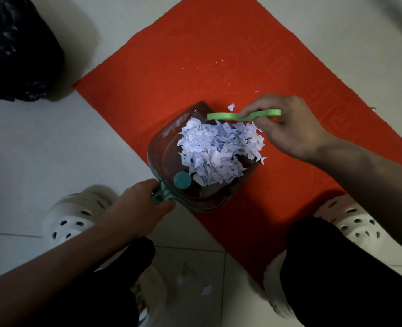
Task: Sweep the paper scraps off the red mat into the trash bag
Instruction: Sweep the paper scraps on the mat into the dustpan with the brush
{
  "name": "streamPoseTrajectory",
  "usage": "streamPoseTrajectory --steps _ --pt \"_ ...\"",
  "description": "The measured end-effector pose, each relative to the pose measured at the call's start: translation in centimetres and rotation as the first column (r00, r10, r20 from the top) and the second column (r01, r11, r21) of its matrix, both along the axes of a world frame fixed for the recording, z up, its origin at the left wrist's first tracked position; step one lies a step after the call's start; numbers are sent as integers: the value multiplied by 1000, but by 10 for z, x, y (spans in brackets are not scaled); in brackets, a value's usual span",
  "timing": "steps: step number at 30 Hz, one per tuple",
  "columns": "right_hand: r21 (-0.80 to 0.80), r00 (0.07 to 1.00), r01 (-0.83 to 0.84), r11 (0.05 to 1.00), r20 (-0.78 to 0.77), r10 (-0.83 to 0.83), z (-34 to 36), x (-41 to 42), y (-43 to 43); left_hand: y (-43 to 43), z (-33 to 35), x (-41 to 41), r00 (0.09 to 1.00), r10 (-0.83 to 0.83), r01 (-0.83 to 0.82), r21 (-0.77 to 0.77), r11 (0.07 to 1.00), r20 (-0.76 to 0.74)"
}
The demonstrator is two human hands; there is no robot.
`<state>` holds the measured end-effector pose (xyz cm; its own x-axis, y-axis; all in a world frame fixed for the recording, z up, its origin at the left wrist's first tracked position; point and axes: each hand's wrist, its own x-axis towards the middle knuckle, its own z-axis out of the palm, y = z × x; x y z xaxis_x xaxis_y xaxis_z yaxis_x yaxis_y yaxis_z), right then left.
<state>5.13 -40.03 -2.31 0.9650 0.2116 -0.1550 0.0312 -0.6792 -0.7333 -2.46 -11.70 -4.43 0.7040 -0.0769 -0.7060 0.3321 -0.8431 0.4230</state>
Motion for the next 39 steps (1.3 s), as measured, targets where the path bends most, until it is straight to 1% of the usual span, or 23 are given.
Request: streamPoseTrajectory --steps 2,3,5,7,10,12,14,16,18,20,22,24,26,28,31,35,37,39 --pt "4 995 91 996 46 -92 -2 1 -6 0 0 0 1000 -2 2 3 1000 0" --pt "-19 989 128 992 76 -126 -4 3 -9 1 0 0 1000 -4 4 4 1000 1" --pt "-115 980 170 979 121 -156 -13 10 -14 1 -1 0 1000 0 0 1 1000 -1" --pt "-216 981 174 961 120 -150 -21 16 -17 1 -1 1 1000 9 -9 -3 1000 -6" --pt "-256 993 116 960 58 -104 -27 15 -14 1 -1 1 1000 21 -21 -11 1000 -6" --pt "-268 1000 18 963 18 -13 -25 5 -8 1 -1 2 1000 13 -13 -14 1000 -9" --pt "-230 997 -69 971 17 75 -20 -5 -2 0 0 2 1000 3 -3 -18 1000 -9" --pt "-166 995 -70 984 55 80 -13 -14 1 0 0 2 1000 -6 6 -16 1000 -5" --pt "-112 995 24 993 99 -13 -8 -20 -3 1 0 1 1000 -14 14 -13 1000 -9" --pt "-93 981 155 983 129 -143 -3 -25 -11 1 0 1 1000 -17 16 -16 1000 -16" --pt "-152 956 270 951 163 -245 -3 -30 -23 2 0 1 1000 -22 21 -23 1000 -16" --pt "-248 933 348 904 190 -307 -7 -33 -36 2 0 2 999 -41 41 -20 999 -18" --pt "-308 921 387 869 165 -352 -14 -34 -43 2 1 2 997 -75 75 -3 997 -22" --pt "-327 922 386 863 121 -367 -21 -32 -43 2 2 2 995 -99 99 6 995 -18" --pt "-311 946 323 894 71 -317 -28 -30 -27 1 3 3 993 -113 113 7 994 -17" --pt "-242 969 246 938 39 -244 -27 -30 1 1 3 4 992 -127 127 16 992 -26" --pt "-191 973 231 954 18 -231 -22 -31 10 1 3 3 992 -122 122 13 992 -23" --pt "-106 969 242 964 -19 -245 -13 -32 15 1 2 3 993 -120 120 14 993 -15"
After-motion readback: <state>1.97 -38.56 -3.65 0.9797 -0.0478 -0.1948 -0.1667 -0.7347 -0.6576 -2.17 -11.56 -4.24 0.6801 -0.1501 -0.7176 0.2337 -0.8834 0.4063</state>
